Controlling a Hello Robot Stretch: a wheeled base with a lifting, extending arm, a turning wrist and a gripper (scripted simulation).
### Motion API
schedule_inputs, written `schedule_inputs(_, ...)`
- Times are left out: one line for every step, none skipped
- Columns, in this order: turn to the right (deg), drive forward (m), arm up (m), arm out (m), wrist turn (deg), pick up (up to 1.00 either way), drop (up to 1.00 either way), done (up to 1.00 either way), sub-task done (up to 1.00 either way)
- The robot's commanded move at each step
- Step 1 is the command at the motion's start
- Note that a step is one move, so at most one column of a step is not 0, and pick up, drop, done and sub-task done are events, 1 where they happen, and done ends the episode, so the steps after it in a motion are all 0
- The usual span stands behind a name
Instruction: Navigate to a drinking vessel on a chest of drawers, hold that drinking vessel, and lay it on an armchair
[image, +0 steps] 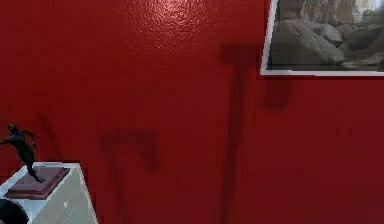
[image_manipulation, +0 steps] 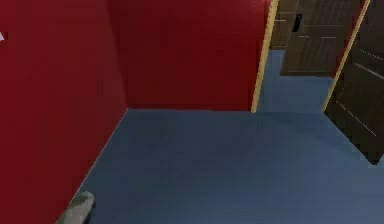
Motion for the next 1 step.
schedule_inputs(0.0, 0.1, 0.0, 0.0, 0.0, 0.0, 0.0, 0.0, 0.0)
